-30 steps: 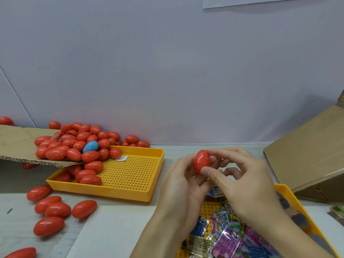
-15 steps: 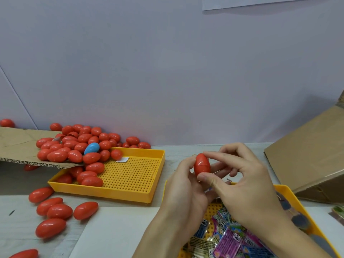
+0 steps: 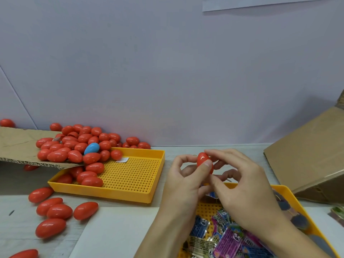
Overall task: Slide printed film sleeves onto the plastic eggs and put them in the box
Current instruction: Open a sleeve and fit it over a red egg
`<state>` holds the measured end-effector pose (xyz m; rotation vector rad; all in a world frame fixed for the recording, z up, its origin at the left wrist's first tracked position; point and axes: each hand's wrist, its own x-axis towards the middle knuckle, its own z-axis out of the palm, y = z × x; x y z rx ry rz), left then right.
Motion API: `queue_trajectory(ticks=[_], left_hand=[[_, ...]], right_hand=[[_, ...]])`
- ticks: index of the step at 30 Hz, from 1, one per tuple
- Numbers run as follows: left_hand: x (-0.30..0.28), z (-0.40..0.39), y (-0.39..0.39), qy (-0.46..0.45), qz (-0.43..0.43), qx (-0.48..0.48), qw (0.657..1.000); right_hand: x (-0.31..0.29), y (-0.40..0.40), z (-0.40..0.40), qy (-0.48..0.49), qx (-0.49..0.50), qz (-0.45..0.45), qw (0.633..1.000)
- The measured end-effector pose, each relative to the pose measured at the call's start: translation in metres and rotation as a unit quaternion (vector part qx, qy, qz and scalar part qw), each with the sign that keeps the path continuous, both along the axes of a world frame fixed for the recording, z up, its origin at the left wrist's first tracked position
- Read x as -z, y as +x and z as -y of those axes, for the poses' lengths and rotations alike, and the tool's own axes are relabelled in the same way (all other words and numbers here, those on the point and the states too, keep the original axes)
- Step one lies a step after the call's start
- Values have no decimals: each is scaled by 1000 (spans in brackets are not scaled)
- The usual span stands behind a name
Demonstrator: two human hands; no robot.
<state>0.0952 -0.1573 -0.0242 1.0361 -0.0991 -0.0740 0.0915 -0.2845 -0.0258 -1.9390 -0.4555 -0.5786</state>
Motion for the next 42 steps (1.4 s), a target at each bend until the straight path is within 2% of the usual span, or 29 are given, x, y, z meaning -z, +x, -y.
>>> queue_trajectory(ticks=[8,18,22,26,29,33,38,42], left_hand=[[4,0,5,42,-19,-29,999],[2,-17,13,71,14,-135,988],[2,-20,15,81,14,-154,985],[1,-22,15,82,10,-171,982],[0,-22,15,88,7,-176,980],[0,-22,15,90,8,-173,981],[-1,-21,14,87,15,-173,981],[-1,-21,14,90,17,-172,981]], right_hand=[[2,3,0,10,-6,-37,999],[-3,-2,5,-25,-3,-64,998],[-20,-10,10,-189,-31,-99,977],[-33,-26,-5,-363,-98,-210,902],[-29,-34,-23,-427,-87,-266,860],[-23,-33,-29,-415,-80,-295,857],[-29,-29,-21,-361,-135,-330,862],[-31,-28,-18,-362,-153,-331,858]])
